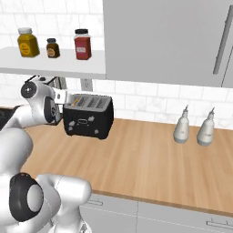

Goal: Start the toaster. Once the lever pops up, take the bread to the plate on the dining counter.

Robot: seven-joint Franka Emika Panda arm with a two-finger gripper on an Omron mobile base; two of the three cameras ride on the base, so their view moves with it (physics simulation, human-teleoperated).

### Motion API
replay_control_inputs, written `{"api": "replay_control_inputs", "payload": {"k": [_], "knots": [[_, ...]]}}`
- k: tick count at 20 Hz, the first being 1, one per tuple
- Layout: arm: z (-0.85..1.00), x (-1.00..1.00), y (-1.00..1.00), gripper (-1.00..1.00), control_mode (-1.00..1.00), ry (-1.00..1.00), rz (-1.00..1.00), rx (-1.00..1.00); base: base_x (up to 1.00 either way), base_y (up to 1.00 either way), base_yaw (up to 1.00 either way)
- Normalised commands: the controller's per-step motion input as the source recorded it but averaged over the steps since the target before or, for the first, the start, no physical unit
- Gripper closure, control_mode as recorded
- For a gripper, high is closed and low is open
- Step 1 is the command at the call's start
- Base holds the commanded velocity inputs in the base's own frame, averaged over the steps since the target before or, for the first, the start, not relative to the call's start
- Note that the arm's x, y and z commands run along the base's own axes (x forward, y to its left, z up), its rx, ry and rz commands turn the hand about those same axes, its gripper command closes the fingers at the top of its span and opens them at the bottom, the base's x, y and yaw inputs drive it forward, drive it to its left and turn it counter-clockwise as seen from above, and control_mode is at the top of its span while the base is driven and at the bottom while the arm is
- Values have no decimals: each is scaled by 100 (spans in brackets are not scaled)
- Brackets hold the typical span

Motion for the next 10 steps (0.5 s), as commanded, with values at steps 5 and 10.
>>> {"api": "replay_control_inputs", "payload": {"k": [5, 10], "knots": [[-17, 46, 2, -100, -100, 0, 0, 0, 0, 0, 0], [-6, 32, 8, -100, -100, 0, 0, 0, 0, 0, 0]]}}
